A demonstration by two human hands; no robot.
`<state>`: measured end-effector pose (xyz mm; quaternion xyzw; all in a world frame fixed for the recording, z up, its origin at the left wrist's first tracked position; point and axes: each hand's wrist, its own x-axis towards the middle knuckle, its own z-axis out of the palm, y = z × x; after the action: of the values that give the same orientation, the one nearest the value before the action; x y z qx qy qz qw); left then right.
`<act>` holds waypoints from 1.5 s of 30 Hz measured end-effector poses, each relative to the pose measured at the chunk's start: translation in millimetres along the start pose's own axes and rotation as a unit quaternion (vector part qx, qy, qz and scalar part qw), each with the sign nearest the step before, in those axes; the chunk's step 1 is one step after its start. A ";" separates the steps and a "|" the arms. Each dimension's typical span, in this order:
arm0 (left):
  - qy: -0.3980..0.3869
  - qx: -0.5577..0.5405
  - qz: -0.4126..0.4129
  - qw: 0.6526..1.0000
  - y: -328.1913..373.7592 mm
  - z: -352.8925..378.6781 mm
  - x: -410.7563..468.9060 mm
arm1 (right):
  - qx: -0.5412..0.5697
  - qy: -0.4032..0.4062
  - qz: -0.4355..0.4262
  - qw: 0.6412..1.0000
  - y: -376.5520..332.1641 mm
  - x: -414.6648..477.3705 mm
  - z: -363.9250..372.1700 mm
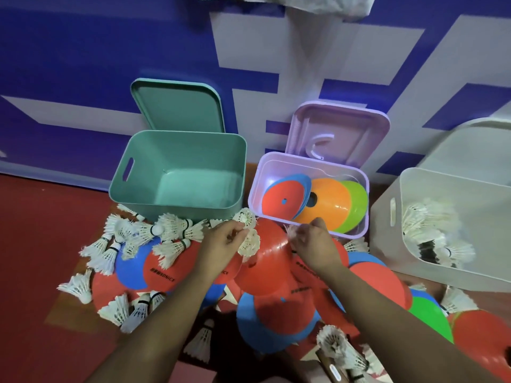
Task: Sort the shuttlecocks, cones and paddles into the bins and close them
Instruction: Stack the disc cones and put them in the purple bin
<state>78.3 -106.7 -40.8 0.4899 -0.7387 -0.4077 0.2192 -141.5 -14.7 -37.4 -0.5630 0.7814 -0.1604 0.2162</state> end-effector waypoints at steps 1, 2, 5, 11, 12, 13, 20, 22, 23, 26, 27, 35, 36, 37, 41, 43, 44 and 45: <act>0.003 -0.015 -0.015 1.000 2.7 2.8 3.4 | 0.054 0.052 0.011 0.997 -1.3 -1.8 -7.9; 0.008 -0.027 -0.033 0.999 7.6 4.9 6.2 | 0.113 0.092 0.020 0.989 -3.8 -3.6 -17.9; 0.026 -0.057 -0.080 0.995 20.3 12.6 12.3 | 0.218 0.143 -0.024 0.965 -19.6 -7.0 -45.4; -0.029 -0.162 -0.100 0.981 45.5 19.6 21.8 | 0.239 0.051 -0.087 0.966 -34.3 -8.7 -51.8; -0.046 -0.178 -0.114 0.976 47.7 20.3 19.8 | 0.222 0.038 -0.087 0.970 -31.9 -9.4 -48.4; -0.061 -0.200 -0.130 0.969 45.3 22.5 16.8 | 0.207 0.029 -0.085 0.974 -30.2 -10.4 -45.6; -0.189 -0.281 -0.177 0.924 38.1 12.1 -12.6 | 0.298 -0.012 0.003 0.954 -35.8 -12.5 -27.2; -0.206 -0.239 -0.151 0.937 31.4 4.7 -20.3 | 0.318 -0.034 -0.014 0.947 -42.7 -12.9 -23.9; -0.201 -0.225 -0.149 0.942 27.2 1.0 -22.6 | 0.309 -0.058 -0.034 0.949 -46.6 -14.2 -21.6; -0.169 -0.212 -0.156 0.950 18.7 -11.3 -26.5 | 0.231 -0.139 -0.114 0.956 -61.4 -15.0 -9.9; -0.155 -0.223 -0.164 0.948 18.1 -18.3 -29.2 | 0.221 -0.143 -0.127 0.956 -67.2 -12.4 -6.7; -0.039 -0.251 -0.201 0.946 -15.1 -59.5 -47.2 | 0.092 -0.065 -0.025 0.993 -73.1 28.4 13.7; -0.039 -0.244 -0.200 0.948 -18.0 -63.2 -50.0 | 0.060 -0.084 -0.034 0.994 -72.3 30.8 20.9; -0.036 -0.241 -0.203 0.948 -21.5 -66.0 -51.8 | 0.042 -0.096 -0.040 0.994 -73.9 32.9 28.0; -0.035 -0.202 -0.208 0.956 -32.3 -75.6 -56.0 | 0.047 -0.109 -0.022 0.993 -92.1 43.3 54.0; -0.037 -0.195 -0.217 0.956 -42.1 -76.7 -56.1 | 0.076 -0.098 0.004 0.992 -101.4 50.9 65.7; -0.035 -0.192 -0.216 0.957 -43.3 -77.1 -55.3 | 0.090 -0.087 0.015 0.992 -103.6 54.6 69.9; -0.037 -0.187 -0.210 0.959 -44.6 -78.8 -54.8 | 0.101 -0.078 0.026 0.991 -105.0 58.7 74.5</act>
<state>182.8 -96.2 -28.1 0.5686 -0.5379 -0.5930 0.1889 -33.7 -104.0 -58.5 -0.5286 0.7560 -0.1887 0.3368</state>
